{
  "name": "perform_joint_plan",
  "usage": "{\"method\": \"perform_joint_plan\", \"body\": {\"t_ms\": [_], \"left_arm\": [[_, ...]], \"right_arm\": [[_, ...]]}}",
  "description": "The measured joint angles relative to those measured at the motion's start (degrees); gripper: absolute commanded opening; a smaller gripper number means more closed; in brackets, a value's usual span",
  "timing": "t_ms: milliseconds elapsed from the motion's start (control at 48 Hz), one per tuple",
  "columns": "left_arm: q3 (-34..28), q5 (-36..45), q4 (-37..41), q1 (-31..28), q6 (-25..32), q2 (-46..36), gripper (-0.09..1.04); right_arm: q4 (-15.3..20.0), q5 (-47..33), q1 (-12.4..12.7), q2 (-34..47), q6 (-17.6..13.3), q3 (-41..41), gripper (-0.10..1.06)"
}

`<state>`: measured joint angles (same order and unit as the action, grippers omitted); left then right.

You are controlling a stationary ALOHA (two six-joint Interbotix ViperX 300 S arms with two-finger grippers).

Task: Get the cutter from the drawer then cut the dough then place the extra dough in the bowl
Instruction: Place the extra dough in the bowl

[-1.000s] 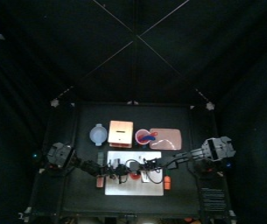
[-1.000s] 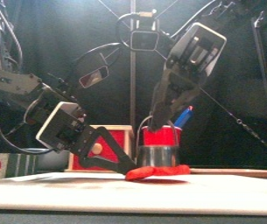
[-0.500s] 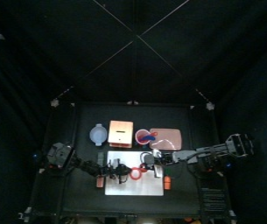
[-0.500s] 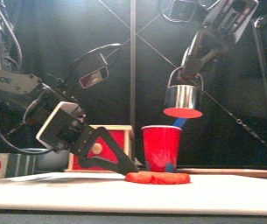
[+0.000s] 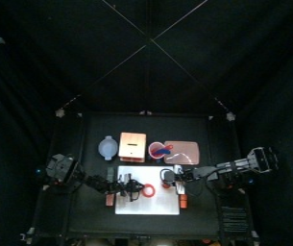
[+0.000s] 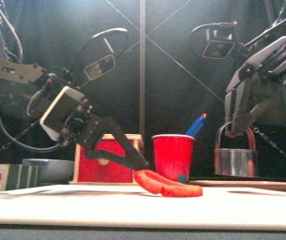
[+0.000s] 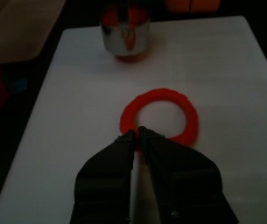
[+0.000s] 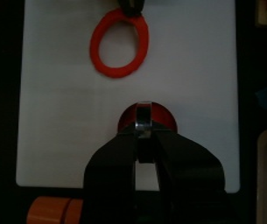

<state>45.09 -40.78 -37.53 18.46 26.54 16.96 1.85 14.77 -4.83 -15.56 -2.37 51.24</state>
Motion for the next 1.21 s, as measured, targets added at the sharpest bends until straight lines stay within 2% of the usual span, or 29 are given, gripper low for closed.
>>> {"method": "perform_joint_plan", "body": {"t_ms": [229, 375, 500, 771, 1208], "left_arm": [[0.00, 0.09, 0.00, -0.53, 0.88, -0.70, 0.61], [0.00, 0.18, -0.09, -1.05, 0.97, -0.88, 0.61], [0.00, 1.05, 0.00, -1.49, 1.14, -0.88, 0.65], [-1.85, 8.09, 0.70, -3.96, 2.46, -0.88, 0.84], [-5.62, 14.06, 1.41, -6.86, 5.27, 0.97, 0.85]], "right_arm": [[-0.53, -0.88, 0.09, 2.90, 0.09, -0.09, 0.70], [-0.35, -0.88, 0.44, 3.43, -0.18, -0.35, 0.81], [0.00, -0.70, 0.62, 3.43, -0.18, -1.14, 0.81], [0.00, -0.18, 0.62, 3.34, -0.18, -3.52, 0.81], [-0.26, -0.88, 0.70, 3.43, -0.09, -3.52, 0.81]]}}
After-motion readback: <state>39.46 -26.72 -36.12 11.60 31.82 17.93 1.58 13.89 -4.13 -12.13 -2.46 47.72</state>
